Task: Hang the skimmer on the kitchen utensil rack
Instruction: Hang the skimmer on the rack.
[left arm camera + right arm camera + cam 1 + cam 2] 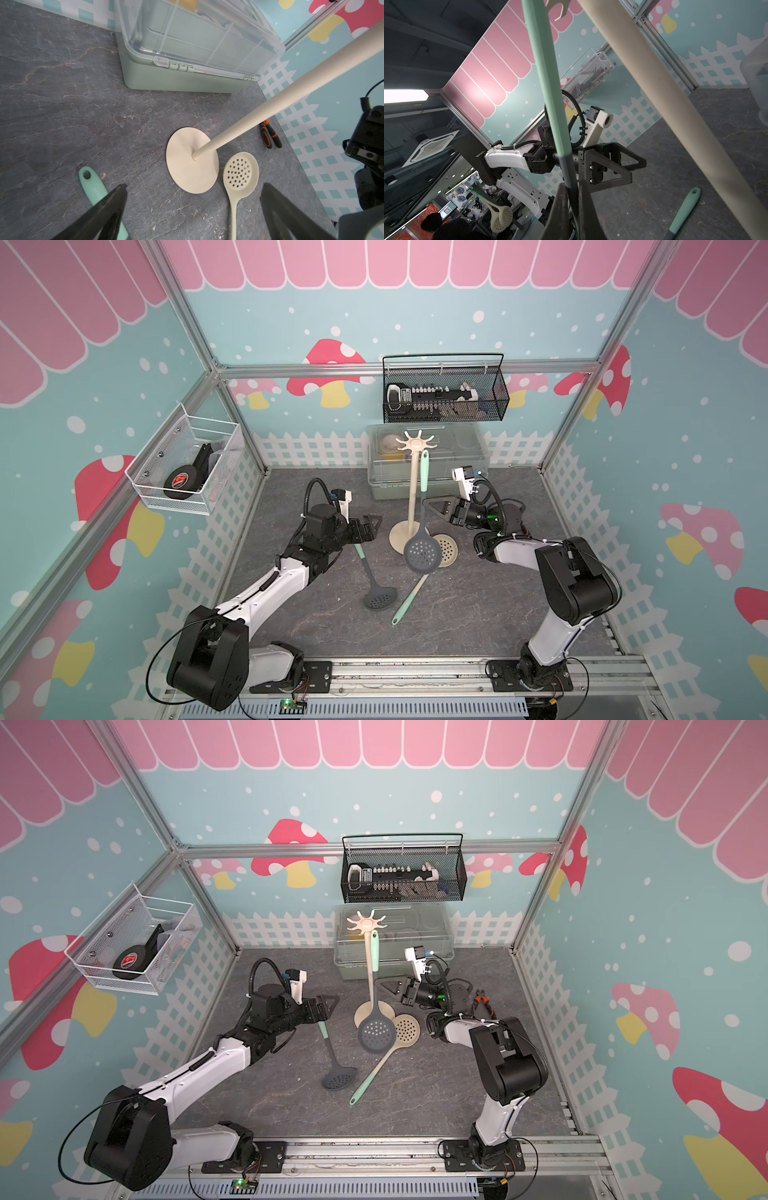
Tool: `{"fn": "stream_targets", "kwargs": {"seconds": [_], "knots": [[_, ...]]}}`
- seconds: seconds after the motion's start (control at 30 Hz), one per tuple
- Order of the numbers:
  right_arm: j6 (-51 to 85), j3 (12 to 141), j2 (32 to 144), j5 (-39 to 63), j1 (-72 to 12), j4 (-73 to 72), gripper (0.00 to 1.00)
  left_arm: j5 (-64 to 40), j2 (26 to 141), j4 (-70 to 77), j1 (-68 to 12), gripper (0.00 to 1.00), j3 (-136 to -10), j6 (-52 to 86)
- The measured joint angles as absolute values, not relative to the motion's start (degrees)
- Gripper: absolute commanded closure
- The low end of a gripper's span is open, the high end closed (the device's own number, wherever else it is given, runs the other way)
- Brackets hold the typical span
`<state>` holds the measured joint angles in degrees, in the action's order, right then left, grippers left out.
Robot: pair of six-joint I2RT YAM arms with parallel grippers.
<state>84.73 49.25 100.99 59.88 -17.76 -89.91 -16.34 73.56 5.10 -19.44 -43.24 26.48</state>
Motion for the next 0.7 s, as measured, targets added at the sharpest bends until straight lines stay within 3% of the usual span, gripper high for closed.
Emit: {"fn": "stream_targets", "kwargs": {"seconds": [0.4, 0.53, 0.7], "knots": [[81.84, 49.25, 101.82, 53.49, -17.67, -73.67, 0.55, -16.82, 71.46, 5.26, -19.64, 0.01, -43.24, 26.39], [68.31, 49.25, 92.23, 48.56, -17.69, -53.65, 0.46, -16.97, 71.37, 5.19, -19.70, 0.01, -43.27, 25.89], [47.24, 49.93, 74.19, 35.46, -17.67, -26.41, 0.36, -16.97, 71.79, 4.93, -20.34, 0.01, -44.40, 24.82]]}}
